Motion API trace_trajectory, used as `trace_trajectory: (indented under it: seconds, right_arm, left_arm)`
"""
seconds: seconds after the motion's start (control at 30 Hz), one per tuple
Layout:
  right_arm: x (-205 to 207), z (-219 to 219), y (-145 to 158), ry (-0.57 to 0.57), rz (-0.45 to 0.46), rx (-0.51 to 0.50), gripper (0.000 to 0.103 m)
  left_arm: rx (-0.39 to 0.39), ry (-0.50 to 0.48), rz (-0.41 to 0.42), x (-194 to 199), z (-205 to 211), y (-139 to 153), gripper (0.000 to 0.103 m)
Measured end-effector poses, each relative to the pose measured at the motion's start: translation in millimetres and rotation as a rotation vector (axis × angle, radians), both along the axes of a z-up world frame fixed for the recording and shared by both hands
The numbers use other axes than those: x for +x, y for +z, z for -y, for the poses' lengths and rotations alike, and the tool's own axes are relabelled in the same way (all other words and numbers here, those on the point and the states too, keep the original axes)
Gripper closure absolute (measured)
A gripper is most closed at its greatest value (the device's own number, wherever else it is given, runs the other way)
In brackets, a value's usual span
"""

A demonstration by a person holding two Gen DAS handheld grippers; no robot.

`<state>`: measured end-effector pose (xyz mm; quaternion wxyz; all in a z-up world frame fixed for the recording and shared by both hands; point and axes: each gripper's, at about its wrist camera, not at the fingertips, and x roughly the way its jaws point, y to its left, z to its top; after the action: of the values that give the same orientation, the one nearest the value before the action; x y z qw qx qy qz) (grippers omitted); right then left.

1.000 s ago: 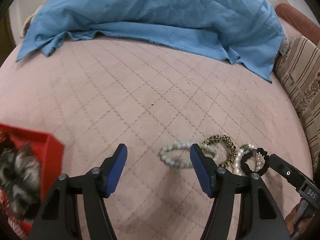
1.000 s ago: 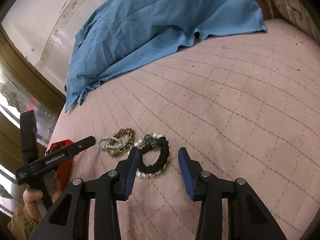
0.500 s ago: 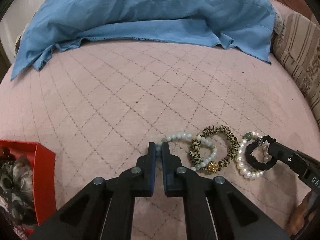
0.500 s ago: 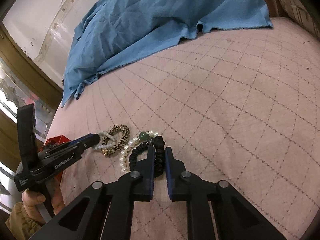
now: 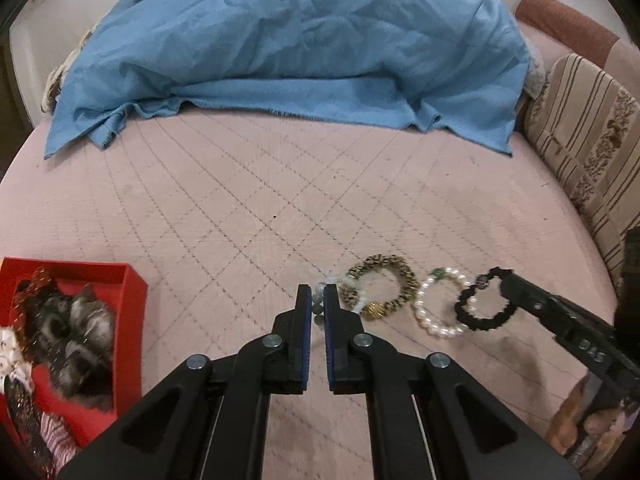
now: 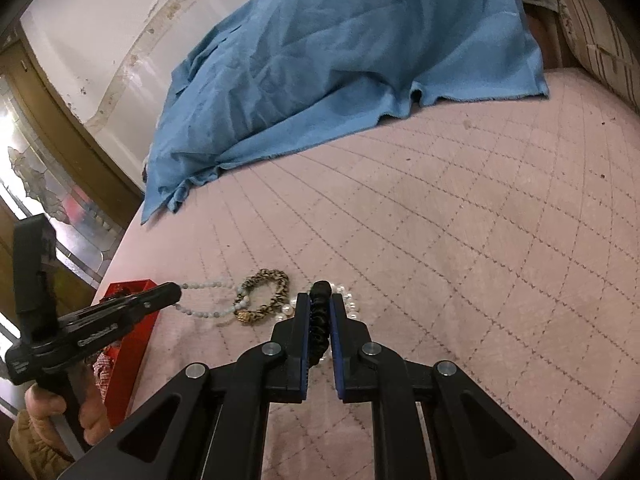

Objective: Organize jewelry
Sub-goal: 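Grasp the pale grey bead bracelet with left tool while right grasps black bead bracelet, then carry both bead bracelets into the red tray and open both tools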

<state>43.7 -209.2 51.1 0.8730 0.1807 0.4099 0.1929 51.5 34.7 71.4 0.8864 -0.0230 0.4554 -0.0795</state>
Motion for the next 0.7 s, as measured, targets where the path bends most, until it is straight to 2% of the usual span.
trace_trajectory:
  seconds: [0.47, 0.7]
  right_arm:
    - [-27.4, -9.6, 13.4, 0.041, 0.037, 0.012, 0.093]
    - [-52.3, -13.0, 15.6, 0.016, 0.031, -0.003, 0.093]
  left_arm:
    - [-0.073, 0.024, 0.05, -65.7, -15.4, 50.2, 0.097]
    - [-0.048, 0.045, 0.092, -101.6, -34.0, 68.5, 0.097]
